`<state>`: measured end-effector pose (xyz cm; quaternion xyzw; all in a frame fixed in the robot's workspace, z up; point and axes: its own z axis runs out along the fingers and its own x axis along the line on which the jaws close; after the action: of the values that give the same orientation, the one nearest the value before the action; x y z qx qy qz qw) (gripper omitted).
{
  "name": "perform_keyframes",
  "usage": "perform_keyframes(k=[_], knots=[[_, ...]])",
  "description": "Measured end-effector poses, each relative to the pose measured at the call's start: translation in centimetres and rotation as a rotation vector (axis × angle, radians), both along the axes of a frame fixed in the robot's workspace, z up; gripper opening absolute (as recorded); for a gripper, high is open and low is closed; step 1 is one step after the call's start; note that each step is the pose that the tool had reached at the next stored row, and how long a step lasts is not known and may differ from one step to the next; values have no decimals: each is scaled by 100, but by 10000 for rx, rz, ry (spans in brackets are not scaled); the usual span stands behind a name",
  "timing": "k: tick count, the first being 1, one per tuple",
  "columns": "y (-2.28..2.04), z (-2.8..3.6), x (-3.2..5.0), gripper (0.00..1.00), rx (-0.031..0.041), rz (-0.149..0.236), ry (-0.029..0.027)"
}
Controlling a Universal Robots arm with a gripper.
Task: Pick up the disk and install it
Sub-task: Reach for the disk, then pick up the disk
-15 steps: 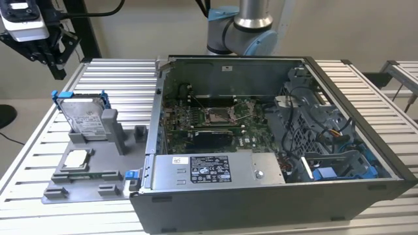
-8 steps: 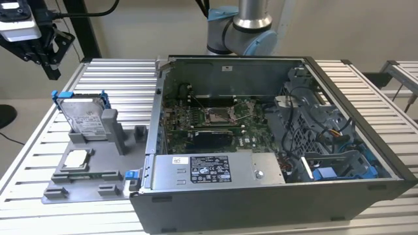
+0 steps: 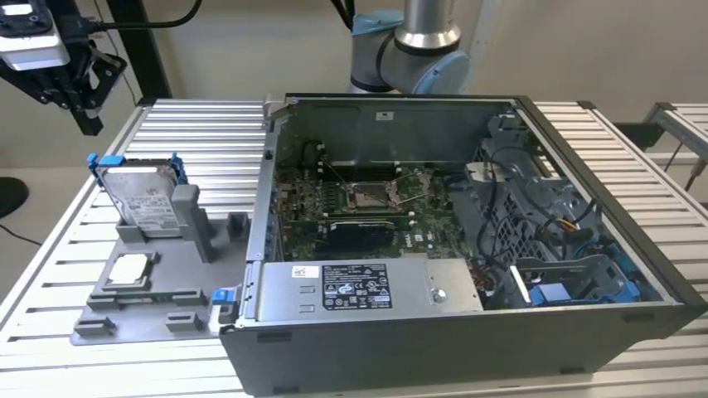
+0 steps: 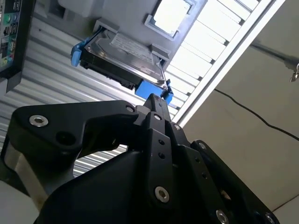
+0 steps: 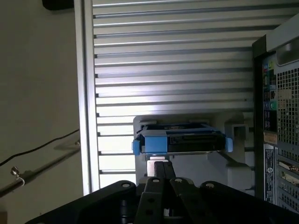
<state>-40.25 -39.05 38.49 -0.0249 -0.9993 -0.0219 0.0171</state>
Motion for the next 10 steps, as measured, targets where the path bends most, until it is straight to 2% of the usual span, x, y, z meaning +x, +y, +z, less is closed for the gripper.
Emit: perform_keyframes(k=[6, 10], knots=[[0, 0, -3, 0, 0, 12, -11], [1, 1, -2, 0, -1, 654, -24]])
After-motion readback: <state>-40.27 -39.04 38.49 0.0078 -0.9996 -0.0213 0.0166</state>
